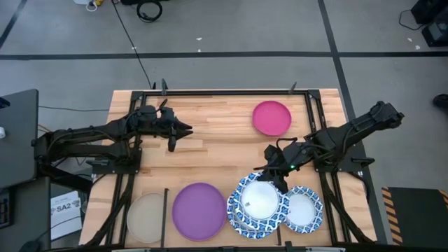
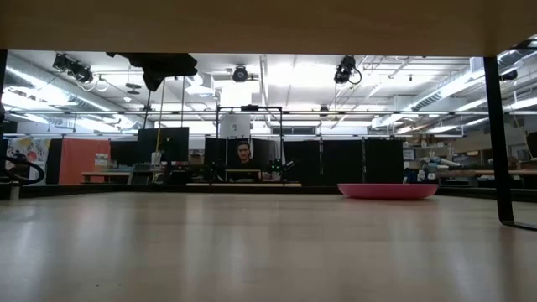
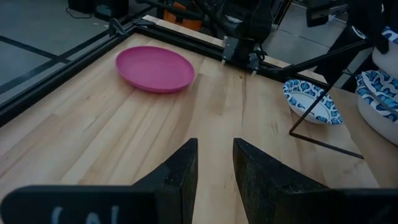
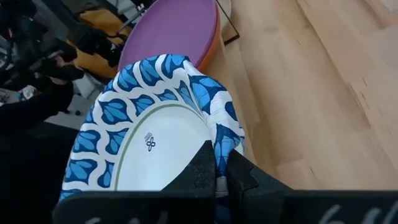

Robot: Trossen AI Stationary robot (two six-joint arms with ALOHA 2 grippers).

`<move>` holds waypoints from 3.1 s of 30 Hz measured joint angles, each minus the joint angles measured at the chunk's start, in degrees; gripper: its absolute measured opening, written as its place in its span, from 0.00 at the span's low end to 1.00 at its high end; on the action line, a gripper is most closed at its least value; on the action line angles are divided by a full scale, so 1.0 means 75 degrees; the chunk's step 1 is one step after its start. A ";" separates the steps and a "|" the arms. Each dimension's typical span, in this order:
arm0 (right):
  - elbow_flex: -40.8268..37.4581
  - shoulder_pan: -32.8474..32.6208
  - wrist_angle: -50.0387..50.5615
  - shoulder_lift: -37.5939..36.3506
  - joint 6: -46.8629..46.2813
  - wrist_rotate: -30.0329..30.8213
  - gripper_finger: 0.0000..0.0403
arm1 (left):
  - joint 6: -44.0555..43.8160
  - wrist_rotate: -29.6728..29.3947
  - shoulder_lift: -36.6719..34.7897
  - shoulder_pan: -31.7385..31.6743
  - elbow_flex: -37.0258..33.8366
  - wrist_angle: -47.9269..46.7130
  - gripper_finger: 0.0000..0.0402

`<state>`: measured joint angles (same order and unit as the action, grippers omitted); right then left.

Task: Place and stack plates onto a shelf
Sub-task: Stack the white bowl on top of the white bowls on the shelf

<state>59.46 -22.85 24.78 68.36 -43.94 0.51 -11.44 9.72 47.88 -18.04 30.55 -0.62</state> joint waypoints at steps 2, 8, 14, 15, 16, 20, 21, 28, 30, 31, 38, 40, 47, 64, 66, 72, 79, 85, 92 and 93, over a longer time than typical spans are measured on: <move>-0.0068 0.0001 -0.0145 0.0007 -0.0001 0.0000 0.02 | 0.0000 0.0001 0.0000 0.0000 0.0000 0.0000 0.27; -0.0122 0.0003 -0.0356 0.0090 0.0003 -0.0003 0.02 | -0.0025 0.0000 0.0003 0.0000 0.0000 0.0000 0.27; -0.0125 0.0003 -0.0330 0.0140 0.0006 -0.0009 0.05 | -0.0154 0.0003 0.0006 0.0000 0.0000 0.0000 0.27; -0.0122 0.0003 -0.0351 0.0140 0.0003 -0.0009 0.06 | -0.0154 0.0001 0.0006 0.0000 0.0000 -0.0006 0.27; -0.0122 0.0003 -0.0353 0.0140 0.0012 -0.0009 0.06 | -0.0152 0.0000 0.0006 0.0001 0.0000 -0.0003 0.27; -0.0122 0.0003 -0.0407 0.0140 0.0017 -0.0127 0.07 | -0.0152 0.0001 0.0006 0.0001 0.0000 -0.0003 0.27; -0.0122 0.0003 -0.0398 0.0140 0.0020 -0.0187 0.07 | -0.0154 0.0003 0.0006 0.0003 0.0000 -0.0003 0.27; -0.0122 0.0003 -0.0444 0.0140 0.0020 -0.0274 0.10 | -0.0149 0.0002 0.0006 0.0000 0.0000 -0.0003 0.27; -0.0122 0.0003 -0.0444 0.0140 0.0020 -0.0274 0.12 | -0.0149 0.0001 0.0006 0.0003 0.0000 -0.0003 0.27; -0.0122 0.0003 -0.0444 0.0140 0.0020 -0.0274 0.14 | -0.0146 0.0000 0.0006 0.0002 0.0000 -0.0003 0.27; -0.0122 0.0003 -0.0444 0.0140 0.0020 -0.0274 0.23 | -0.0140 0.0000 0.0006 0.0000 0.0000 -0.0003 0.27; -0.0119 0.0003 -0.0444 0.0140 0.0063 -0.0274 0.25 | -0.0140 0.0002 0.0006 0.0001 0.0000 -0.0003 0.27; -0.0116 0.0006 -0.0445 0.0140 0.0226 -0.0073 0.30 | -0.0137 0.0000 0.0006 0.0003 0.0000 -0.0003 0.27; -0.0116 0.0005 -0.0444 0.0137 0.0283 -0.0012 0.20 | -0.0140 0.0000 0.0006 0.0000 0.0000 -0.0002 0.27; -0.0116 0.0005 -0.0446 0.0137 0.0283 -0.0012 0.15 | -0.0140 0.0000 0.0006 0.0000 0.0000 0.0000 0.27; -0.0116 0.0006 -0.0444 0.0137 0.0283 -0.0012 0.03 | -0.0140 0.0000 0.0006 0.0001 0.0000 -0.0002 0.27; -0.0116 0.0006 -0.0821 0.0137 -0.0047 -0.0129 0.04 | -0.0140 0.0002 0.0006 0.0000 0.0000 -0.0001 0.27; -0.0113 0.0003 -0.1243 0.0137 -0.0064 -0.0415 0.02 | -0.0140 0.0003 0.0006 0.0003 0.0000 0.0000 0.27; -0.0108 -0.0003 -0.1306 0.0650 -0.0152 -0.0648 0.03 | -0.0139 0.0001 0.0000 0.0003 0.0000 -0.0003 0.27; -0.0108 -0.0003 -0.1357 0.0730 -0.0152 -0.0701 0.03 | -0.0138 0.0002 0.0000 0.0003 0.0000 -0.0003 0.27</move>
<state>58.65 -22.87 14.60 73.83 -45.08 -4.74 -12.48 9.73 47.88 -18.02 30.55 -0.64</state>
